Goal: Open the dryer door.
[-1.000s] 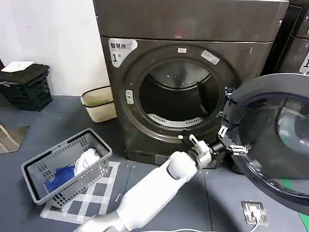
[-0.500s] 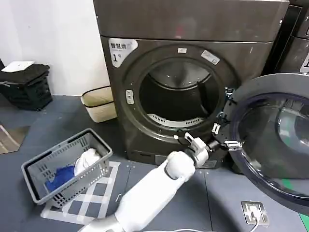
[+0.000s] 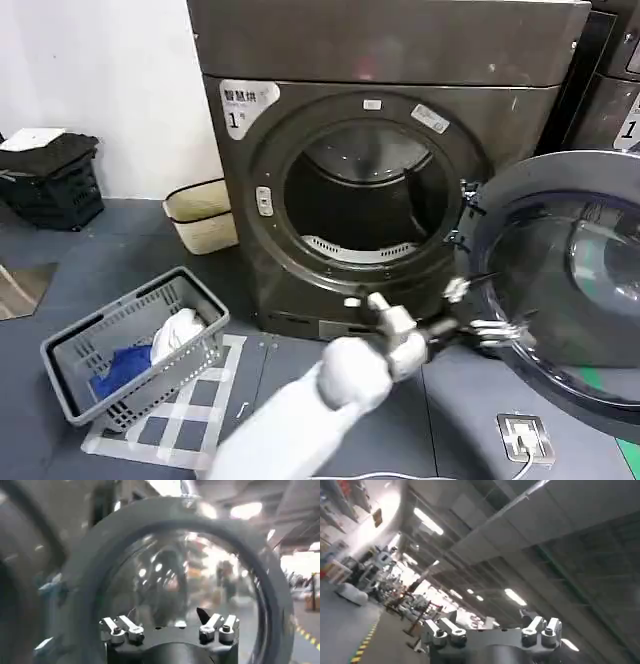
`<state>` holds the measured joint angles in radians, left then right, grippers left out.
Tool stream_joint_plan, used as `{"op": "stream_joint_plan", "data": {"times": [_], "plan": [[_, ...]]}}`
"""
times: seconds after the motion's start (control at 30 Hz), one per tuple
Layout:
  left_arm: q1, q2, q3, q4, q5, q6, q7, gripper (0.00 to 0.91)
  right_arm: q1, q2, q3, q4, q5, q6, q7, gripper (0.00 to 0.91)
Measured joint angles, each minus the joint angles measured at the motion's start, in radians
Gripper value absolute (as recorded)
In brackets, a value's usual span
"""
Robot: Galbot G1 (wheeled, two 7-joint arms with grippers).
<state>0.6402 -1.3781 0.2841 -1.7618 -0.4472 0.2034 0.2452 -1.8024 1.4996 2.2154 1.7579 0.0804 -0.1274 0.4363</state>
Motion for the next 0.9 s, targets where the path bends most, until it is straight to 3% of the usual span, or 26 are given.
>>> {"op": "stream_joint_plan", "data": {"times": [0.2, 0.37, 0.9], "plan": [[0.075, 0.166, -0.049, -0.136, -0.009, 0.011, 0.016, 0.907, -0.001, -0.034, -0.015, -0.022, 0.010, -0.003, -0.007, 0.907], [0.129, 0.240, -0.080, -0.185, -0.005, 0.000, 0.020, 0.907, -0.008, -0.061, -0.016, -0.048, 0.010, 0.002, -0.014, 0.907], [-0.025, 0.039, 0.024, -0.001, -0.008, 0.031, -0.003, 0.907, -0.022, -0.045, -0.015, -0.026, 0.027, 0.010, -0.040, 0.907]]}}
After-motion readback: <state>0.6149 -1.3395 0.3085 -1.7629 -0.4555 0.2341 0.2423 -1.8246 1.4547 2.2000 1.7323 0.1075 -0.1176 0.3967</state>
